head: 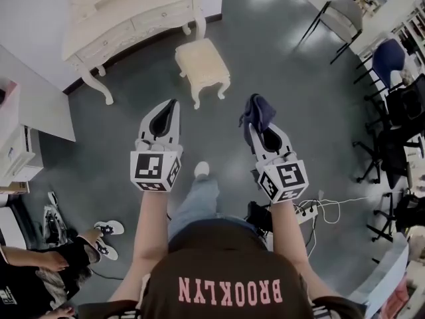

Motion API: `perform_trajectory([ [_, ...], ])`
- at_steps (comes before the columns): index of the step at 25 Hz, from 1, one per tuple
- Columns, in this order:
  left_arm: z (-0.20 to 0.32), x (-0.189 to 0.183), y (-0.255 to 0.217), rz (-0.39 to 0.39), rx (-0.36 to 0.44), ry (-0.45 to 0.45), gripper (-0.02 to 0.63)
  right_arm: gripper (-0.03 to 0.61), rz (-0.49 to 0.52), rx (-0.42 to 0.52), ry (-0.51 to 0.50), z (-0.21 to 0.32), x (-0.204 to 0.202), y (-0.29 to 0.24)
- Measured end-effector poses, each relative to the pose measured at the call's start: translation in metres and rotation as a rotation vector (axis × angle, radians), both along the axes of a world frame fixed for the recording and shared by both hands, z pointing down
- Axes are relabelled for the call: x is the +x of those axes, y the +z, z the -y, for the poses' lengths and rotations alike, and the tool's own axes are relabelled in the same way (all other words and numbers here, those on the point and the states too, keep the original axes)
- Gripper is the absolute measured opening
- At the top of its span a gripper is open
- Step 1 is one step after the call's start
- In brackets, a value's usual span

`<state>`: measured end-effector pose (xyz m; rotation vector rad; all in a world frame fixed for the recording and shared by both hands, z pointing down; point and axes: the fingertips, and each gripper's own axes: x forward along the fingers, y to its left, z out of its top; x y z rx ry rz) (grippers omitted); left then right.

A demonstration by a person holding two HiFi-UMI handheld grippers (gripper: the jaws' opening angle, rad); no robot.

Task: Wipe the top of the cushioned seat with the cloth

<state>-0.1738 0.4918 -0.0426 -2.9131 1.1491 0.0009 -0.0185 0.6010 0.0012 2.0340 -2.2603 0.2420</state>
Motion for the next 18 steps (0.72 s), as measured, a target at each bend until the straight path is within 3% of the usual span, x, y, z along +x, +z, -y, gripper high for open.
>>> perform_trajectory([
  [9, 0.125, 0.023, 0.013, 0.013, -0.047, 0.020, 0.005, 0.048, -0.010, -0.053, 0.032, 0.121, 0.026, 0.004],
  [18, 0.188, 0.041, 0.028, 0.013, -0.093, 0.021, 0.005, 0.048, -0.012, -0.109, 0.028, 0.187, 0.046, 0.017],
])
